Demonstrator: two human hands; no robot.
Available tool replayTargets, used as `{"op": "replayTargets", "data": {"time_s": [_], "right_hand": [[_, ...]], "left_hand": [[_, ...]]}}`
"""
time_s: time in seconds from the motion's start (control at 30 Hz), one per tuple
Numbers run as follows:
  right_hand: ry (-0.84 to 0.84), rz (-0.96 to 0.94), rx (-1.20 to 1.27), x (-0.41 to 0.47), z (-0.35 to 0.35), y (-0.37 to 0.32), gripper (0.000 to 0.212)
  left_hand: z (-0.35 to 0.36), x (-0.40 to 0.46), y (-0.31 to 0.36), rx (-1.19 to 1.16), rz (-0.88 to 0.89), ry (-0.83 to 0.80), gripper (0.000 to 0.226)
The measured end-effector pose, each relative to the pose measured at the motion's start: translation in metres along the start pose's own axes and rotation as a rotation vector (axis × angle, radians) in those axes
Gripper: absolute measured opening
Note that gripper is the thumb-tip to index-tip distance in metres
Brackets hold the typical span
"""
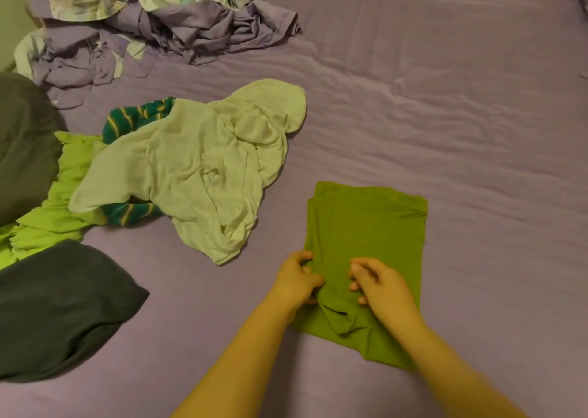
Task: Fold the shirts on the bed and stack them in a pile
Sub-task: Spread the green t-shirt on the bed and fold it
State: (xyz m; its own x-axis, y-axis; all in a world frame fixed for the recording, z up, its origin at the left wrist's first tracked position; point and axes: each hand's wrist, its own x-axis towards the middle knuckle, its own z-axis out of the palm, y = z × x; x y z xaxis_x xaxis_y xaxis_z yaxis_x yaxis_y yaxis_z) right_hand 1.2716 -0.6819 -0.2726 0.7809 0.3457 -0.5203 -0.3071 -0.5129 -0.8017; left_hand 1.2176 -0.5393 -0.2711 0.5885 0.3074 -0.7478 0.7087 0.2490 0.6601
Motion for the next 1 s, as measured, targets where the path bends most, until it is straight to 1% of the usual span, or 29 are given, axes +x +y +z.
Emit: {"op": "replayTargets", "data": {"time_s": [0.07, 0.1, 0.13, 0.17, 0.2, 0.27, 0.3, 0.33, 0.37, 0.4, 0.43, 0.5, 0.53, 0.6, 0.67, 0.73, 0.8, 0.87, 0.9, 1.0], "right_hand": [[-0.105, 0.011, 0.05, -0.023, 0.011, 0.003, 0.014], [-0.155, -0.013, 0.028, -0.03, 0.015, 0.007, 0.016], [-0.171, -0.064, -0.019, -0.034, 0.017, 0.012, 0.018], [-0.144, -0.13, -0.075, -0.035, 0.016, 0.016, 0.02], [-0.068, -0.197, -0.149, -0.035, 0.011, 0.019, 0.021], [0.177, -0.335, -0.341, -0.03, -0.005, 0.026, 0.024], [0.286, -0.356, -0.432, -0.025, -0.014, 0.032, 0.029], [0.371, -0.32, -0.5, -0.022, -0.023, 0.037, 0.033], [0.432, -0.246, -0.525, -0.018, -0.031, 0.041, 0.036], [0.453, -0.145, -0.486, -0.015, -0.037, 0.042, 0.042], [0.449, -0.053, -0.373, -0.011, -0.04, 0.043, 0.05], [0.435, 0.094, -0.121, -0.001, -0.043, 0.042, 0.062], [0.441, 0.149, -0.055, 0.004, -0.044, 0.039, 0.064], [0.458, 0.22, 0.031, 0.014, -0.048, 0.035, 0.061], [0.45, 0.271, 0.135, 0.02, -0.051, 0.03, 0.049], [0.386, 0.268, 0.239, 0.026, -0.055, 0.025, 0.033], [0.255, 0.237, 0.403, 0.031, -0.056, 0.017, 0.02], [0.123, 0.203, 0.563, 0.033, -0.06, 0.009, 0.026], [0.082, 0.18, 0.59, 0.033, -0.064, 0.006, 0.03], [0.039, 0.088, 0.604, 0.031, -0.084, -0.001, 0.035]], "left_hand": [[-0.006, 0.0, -0.006, 0.047, 0.078, 0.036, 0.041], [-0.008, 0.001, -0.008, 0.076, 0.122, 0.057, 0.043], [-0.009, 0.0, -0.01, 0.102, 0.162, 0.075, 0.044], [-0.009, 0.0, -0.011, 0.126, 0.186, 0.108, 0.041], [-0.01, -0.001, -0.013, 0.144, 0.208, 0.157, 0.034], [-0.01, -0.003, -0.011, 0.193, 0.242, 0.247, 0.03], [-0.008, -0.002, -0.01, 0.224, 0.252, 0.263, 0.037], [-0.006, 0.0, -0.009, 0.263, 0.261, 0.268, 0.047], [-0.002, 0.002, -0.007, 0.309, 0.254, 0.269, 0.057], [0.003, 0.005, -0.004, 0.343, 0.249, 0.272, 0.063], [0.008, 0.006, 0.0, 0.355, 0.231, 0.264, 0.065], [0.019, 0.011, 0.008, 0.297, 0.166, 0.237, 0.061], [0.022, 0.014, 0.011, 0.252, 0.128, 0.241, 0.059], [0.026, 0.019, 0.017, 0.166, 0.053, 0.257, 0.057], [0.027, 0.024, 0.023, 0.12, 0.021, 0.213, 0.053], [0.029, 0.024, 0.028, 0.063, 0.065, 0.111, 0.046], [0.031, 0.021, 0.034, -0.013, 0.122, 0.02, 0.043], [0.034, 0.017, 0.043, -0.09, 0.152, -0.058, 0.039], [0.037, 0.014, 0.048, -0.106, 0.173, -0.095, 0.037], [0.05, 0.008, 0.067, -0.093, 0.257, -0.177, 0.03]]}}
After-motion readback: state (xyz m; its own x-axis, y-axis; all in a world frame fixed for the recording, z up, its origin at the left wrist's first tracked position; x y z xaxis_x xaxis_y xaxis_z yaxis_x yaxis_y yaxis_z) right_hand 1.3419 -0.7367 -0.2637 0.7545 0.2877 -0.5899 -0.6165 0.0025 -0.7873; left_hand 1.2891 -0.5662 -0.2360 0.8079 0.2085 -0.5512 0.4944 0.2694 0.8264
